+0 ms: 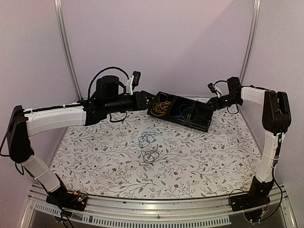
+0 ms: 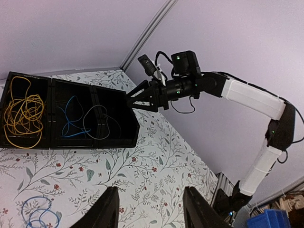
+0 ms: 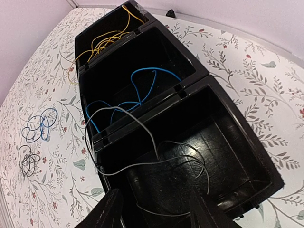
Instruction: Untangle the cables
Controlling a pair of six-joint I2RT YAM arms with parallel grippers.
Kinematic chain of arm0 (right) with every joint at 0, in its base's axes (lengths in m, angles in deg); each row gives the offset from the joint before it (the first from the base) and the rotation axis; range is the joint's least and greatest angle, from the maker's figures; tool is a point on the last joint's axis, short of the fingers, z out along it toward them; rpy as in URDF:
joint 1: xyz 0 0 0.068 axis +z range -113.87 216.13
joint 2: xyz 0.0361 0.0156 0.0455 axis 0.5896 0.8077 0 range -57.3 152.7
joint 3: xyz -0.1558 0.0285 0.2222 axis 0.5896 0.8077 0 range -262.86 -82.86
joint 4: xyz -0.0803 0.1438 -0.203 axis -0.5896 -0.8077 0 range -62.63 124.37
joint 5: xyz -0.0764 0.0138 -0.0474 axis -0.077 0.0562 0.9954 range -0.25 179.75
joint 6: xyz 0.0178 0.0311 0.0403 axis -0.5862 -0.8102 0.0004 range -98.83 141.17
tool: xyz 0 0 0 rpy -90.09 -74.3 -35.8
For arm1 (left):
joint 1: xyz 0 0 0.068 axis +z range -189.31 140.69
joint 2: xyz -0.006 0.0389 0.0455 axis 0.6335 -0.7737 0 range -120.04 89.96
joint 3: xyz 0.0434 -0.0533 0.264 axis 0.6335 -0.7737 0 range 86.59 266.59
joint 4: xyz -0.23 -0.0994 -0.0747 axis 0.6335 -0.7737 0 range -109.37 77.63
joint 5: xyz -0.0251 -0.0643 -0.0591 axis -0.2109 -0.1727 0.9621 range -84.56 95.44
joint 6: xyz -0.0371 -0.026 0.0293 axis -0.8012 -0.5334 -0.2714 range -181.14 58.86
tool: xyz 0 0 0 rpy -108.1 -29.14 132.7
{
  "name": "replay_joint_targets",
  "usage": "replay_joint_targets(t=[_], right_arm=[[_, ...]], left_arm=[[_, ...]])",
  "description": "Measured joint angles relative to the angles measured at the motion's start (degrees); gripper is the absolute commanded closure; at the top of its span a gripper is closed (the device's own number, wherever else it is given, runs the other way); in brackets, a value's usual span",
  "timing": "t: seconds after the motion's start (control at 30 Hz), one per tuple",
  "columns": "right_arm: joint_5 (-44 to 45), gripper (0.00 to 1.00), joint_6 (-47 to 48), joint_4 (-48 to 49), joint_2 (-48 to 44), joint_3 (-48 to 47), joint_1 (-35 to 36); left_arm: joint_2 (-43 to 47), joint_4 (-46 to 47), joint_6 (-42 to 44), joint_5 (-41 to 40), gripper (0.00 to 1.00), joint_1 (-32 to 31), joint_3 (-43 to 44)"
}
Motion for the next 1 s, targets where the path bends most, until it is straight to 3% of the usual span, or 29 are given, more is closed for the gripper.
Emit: replay_joint_targets(t=[0.3,1.0], right_arm=[[7.02,0.47,8.76,-4.33,-2.16,-4.07,4.26],[26.18,0.50,14.05,-6.80,6.25,-11.02,22.36]], left_arm=[[0.00,0.59,-0.42,0.20,0.51,0.00,0.00],[0.00,0.46,-0.59,0.13,0.51,0.39,-0.79]])
